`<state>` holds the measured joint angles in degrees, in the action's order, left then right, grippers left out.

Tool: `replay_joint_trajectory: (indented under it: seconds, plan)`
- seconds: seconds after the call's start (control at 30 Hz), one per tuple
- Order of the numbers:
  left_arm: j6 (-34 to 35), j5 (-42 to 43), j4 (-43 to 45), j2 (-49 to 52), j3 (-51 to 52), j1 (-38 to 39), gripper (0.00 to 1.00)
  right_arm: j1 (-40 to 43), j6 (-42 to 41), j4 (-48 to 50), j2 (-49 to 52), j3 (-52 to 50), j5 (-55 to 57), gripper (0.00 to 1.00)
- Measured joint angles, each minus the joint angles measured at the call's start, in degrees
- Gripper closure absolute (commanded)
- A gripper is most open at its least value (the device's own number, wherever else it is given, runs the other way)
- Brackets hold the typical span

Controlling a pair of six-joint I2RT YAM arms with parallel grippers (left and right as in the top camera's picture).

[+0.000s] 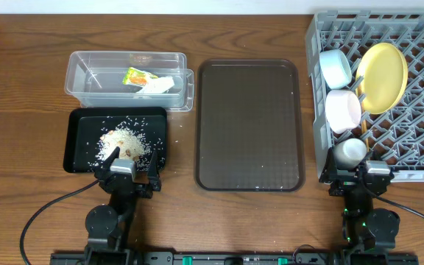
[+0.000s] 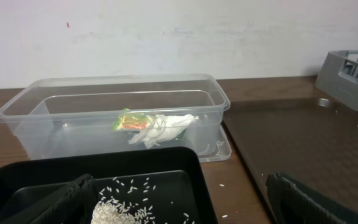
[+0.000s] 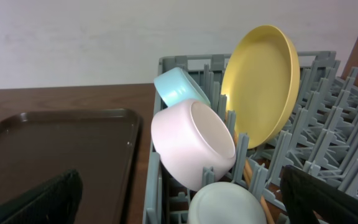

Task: Sort waste into correct bins and load items into the dishwasher rack

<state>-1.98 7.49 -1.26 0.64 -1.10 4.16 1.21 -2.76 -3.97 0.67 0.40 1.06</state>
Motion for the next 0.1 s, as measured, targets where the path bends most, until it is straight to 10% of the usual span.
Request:
replay_joint_trajectory:
  seconds: [0.1]
  plan:
    - [0.00,0.00,0.02,0.00,0.00,0.00,0.10,0.00,0.00,0.00,0.00,0.00,0.00,0.01]
